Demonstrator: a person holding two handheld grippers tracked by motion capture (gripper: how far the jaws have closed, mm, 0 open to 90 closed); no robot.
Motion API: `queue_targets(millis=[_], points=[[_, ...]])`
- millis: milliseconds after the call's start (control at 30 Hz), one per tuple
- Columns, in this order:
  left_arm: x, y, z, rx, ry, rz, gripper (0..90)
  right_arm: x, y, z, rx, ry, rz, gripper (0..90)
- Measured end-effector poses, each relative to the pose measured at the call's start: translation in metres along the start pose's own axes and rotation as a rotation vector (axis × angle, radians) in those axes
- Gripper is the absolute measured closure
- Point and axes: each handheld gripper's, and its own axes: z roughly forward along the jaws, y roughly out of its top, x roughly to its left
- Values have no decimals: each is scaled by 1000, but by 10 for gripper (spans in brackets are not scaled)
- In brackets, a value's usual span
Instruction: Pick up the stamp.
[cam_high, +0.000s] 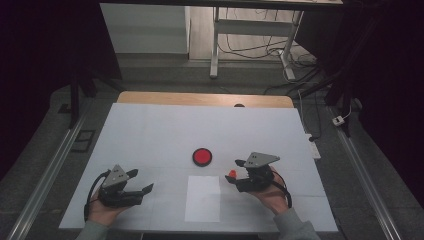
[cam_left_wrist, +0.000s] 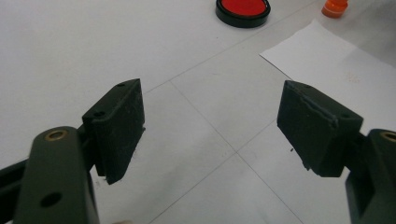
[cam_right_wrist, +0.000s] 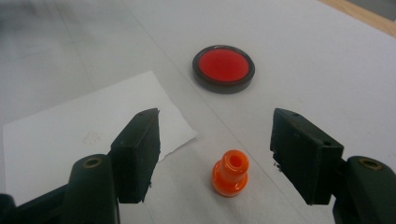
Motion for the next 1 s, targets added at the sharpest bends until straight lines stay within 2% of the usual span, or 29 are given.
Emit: queue_targets(millis=[100, 267, 467, 600, 800, 867, 1000], points=[[-1, 0, 2, 10, -4, 5, 237, 2, -1, 4, 19, -5, -4, 338], [0, 0, 4, 14, -8, 3, 237, -1, -7, 11, 58, -26, 26, 372], [2, -1, 4, 13, -8, -6, 237, -6, -11, 20, 71, -38, 43, 413], [2, 0, 4, 13, -8, -5, 236, -5, -12, 24, 84, -66, 36, 474], [2, -1, 4, 13, -10, -6, 236, -9, -17, 25, 90, -78, 61, 550], [3, -1, 4, 14, -7, -8, 236, -11, -18, 26, 84, -66, 71, 573], [3, -1, 3, 14, -4, -9, 236, -11, -19, 28, 93, -58, 57, 650]])
